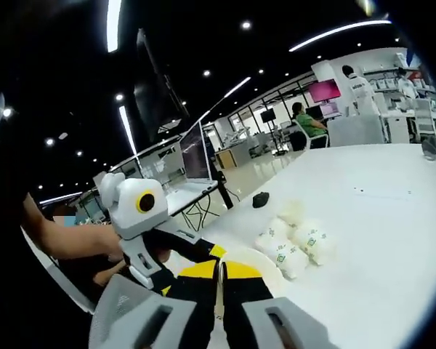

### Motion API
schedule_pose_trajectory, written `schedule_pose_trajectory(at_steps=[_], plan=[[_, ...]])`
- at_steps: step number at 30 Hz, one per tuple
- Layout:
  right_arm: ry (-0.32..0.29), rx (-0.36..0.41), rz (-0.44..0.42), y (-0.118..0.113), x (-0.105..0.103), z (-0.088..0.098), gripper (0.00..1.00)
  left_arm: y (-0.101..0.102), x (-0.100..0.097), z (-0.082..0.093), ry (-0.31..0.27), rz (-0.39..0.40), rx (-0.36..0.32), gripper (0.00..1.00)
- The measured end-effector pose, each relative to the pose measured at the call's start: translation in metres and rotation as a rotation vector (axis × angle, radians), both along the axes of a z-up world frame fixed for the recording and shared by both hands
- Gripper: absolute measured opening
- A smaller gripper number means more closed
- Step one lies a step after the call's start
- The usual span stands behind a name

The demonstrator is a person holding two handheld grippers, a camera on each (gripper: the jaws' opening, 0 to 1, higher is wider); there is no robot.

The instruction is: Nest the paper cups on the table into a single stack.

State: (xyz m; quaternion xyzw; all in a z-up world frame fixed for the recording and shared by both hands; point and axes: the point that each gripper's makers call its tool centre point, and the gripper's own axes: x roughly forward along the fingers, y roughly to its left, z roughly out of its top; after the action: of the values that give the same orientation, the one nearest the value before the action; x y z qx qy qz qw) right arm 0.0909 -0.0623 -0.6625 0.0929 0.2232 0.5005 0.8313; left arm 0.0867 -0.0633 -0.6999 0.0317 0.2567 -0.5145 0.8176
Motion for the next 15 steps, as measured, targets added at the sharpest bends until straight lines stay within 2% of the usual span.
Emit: schedule_pose_trajectory(at_steps=[15], plan=[[-0.079,-0.078,0.015,0.007,0.002,-0.015,0.00,0.029,0.004,-0.007,-0.006,0.044,0.014,0.45]])
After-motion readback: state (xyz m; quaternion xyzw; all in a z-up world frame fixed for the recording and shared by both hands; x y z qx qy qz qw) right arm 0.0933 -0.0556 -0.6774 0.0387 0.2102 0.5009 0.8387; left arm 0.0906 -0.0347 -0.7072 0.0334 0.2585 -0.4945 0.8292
